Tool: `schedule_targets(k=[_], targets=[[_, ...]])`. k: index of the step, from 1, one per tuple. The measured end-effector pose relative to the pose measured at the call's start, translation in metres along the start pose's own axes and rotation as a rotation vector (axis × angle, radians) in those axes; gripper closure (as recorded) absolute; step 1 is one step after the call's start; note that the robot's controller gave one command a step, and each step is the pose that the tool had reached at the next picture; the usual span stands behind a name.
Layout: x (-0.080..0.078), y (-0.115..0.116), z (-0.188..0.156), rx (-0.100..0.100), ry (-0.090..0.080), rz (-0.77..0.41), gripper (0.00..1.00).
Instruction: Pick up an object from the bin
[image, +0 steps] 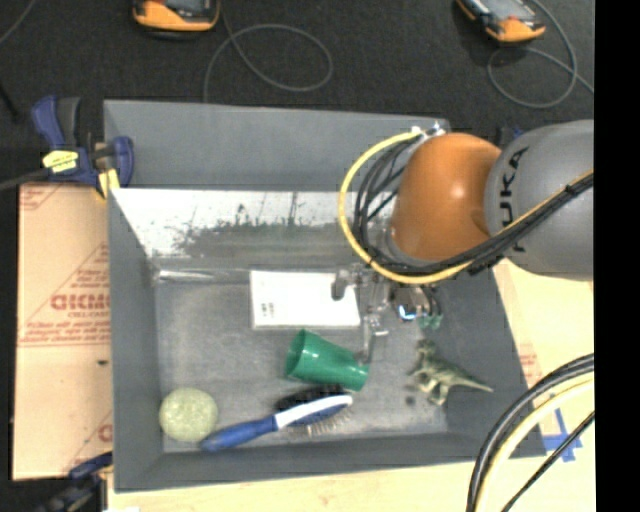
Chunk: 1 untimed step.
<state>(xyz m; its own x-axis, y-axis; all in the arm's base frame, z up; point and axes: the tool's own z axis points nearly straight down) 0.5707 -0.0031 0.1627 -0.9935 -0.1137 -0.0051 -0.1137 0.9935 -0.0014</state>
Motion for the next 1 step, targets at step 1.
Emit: schedule_targets(k=[1], targets=[[0.0109, 0.0179, 0.0096, -0.001, 0.005, -0.187, 0.00]])
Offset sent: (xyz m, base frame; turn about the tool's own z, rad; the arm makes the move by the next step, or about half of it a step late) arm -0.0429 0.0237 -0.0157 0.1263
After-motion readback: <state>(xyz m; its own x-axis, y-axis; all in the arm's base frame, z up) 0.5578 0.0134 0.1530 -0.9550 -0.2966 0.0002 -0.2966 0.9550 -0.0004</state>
